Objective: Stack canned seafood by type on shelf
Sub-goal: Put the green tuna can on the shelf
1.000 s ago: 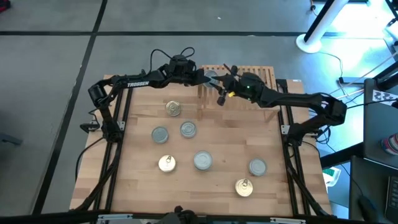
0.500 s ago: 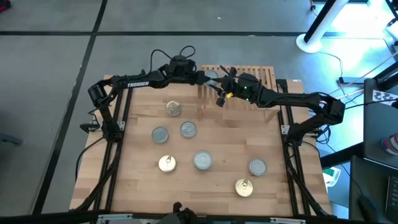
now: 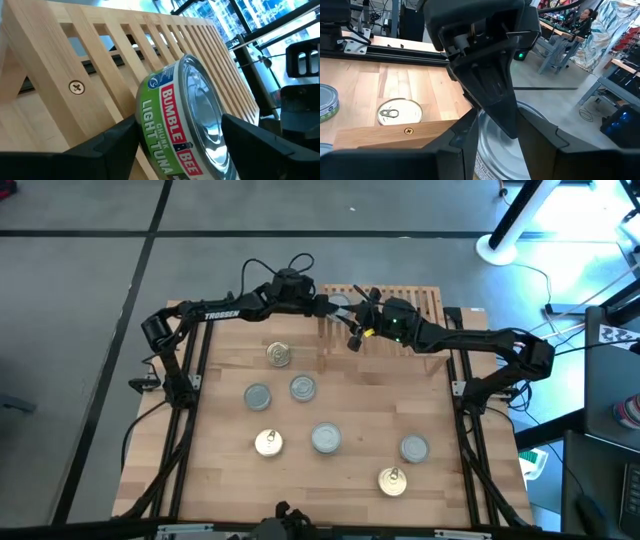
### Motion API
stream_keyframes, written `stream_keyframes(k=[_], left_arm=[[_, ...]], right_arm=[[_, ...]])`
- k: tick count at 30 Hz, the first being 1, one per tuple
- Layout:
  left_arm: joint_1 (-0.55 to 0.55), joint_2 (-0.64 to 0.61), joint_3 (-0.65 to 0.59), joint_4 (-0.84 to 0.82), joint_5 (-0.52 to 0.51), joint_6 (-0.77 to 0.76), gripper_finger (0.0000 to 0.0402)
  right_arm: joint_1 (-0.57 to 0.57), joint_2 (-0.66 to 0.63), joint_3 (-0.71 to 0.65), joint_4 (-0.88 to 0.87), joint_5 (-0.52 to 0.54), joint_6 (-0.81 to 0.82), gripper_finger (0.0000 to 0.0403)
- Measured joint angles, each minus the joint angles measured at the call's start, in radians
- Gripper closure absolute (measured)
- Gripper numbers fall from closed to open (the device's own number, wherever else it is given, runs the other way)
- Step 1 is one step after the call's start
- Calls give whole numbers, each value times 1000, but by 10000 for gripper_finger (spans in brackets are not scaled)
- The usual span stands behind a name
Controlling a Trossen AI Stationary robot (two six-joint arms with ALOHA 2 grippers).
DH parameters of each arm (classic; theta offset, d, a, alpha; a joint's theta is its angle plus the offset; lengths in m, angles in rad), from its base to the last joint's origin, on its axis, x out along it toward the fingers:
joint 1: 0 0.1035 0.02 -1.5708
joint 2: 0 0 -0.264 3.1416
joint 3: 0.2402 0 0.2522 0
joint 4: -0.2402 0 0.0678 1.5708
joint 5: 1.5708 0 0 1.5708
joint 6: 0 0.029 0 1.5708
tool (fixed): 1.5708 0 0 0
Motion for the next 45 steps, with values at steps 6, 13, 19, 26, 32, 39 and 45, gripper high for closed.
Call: stream_keyframes(k=[6,13,19,26,32,39,45], left_arm=[[25,0,0,0,79,-68,132],[30,0,-1,1,118,-100,132],[33,0,-1,0,172,-118,133],[37,-1,-1,3,175,-143,131],[37,-1,-1,4,175,-123,130],[37,-2,-1,5,173,-98,130],[48,-2,-1,6,173,-65,130]], right_arm=[[0,0,0,-4,81,0,272],[0,0,0,-13,105,0,272],[0,0,0,-46,105,0,272],[0,0,0,-81,163,0,272],[0,0,0,-115,175,0,272],[0,-2,2,-136,177,0,272],[0,-2,2,-139,244,0,272]])
